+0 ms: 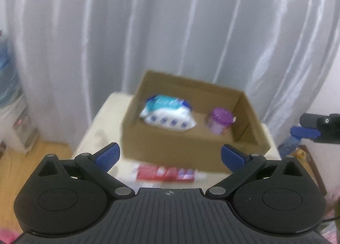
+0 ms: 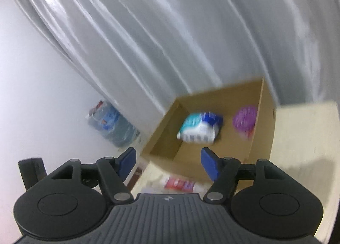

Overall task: Organize objects
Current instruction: 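Move the open right gripper to the small white printed box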

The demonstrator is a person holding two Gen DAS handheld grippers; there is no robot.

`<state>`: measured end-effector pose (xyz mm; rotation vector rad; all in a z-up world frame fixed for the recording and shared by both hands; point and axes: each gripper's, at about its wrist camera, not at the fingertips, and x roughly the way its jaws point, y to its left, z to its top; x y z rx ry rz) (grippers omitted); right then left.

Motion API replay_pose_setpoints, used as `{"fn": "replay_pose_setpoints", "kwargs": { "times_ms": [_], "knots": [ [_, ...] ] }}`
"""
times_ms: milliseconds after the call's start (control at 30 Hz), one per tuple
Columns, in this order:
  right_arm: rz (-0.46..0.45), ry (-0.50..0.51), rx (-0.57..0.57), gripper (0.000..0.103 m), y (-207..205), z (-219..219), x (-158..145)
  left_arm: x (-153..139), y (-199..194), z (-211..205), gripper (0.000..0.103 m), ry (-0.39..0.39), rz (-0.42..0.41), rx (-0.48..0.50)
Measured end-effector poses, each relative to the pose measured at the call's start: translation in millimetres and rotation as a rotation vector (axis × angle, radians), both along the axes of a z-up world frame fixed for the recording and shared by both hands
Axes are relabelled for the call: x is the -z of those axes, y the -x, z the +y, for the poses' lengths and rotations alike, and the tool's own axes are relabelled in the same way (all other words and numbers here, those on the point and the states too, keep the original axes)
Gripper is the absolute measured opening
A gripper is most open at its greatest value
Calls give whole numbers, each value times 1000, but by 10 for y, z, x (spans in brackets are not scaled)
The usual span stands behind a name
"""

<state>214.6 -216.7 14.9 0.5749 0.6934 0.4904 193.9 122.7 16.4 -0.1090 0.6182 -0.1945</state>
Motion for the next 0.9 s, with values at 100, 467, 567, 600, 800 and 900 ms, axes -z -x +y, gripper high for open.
{"fn": "replay_pose_setpoints", "kwargs": {
  "times_ms": [100,467,567,600,800,900],
  "knots": [
    [38,9,-6,86,91,195,121,172,173,115,102,14,12,-30],
    [163,14,-105,97,89,915,394,598,512,569,102,37,67,-96],
    [200,42,-131,98,14,1107,480,657,534,604,102,-5,47,-93],
    [214,47,-139,97,-21,1179,515,680,532,612,102,-13,47,-88],
    [287,52,-167,97,-233,1484,688,825,379,612,102,-28,77,-31],
    [321,58,-186,97,-358,1638,786,896,302,596,102,-43,89,-8]
  ]
}}
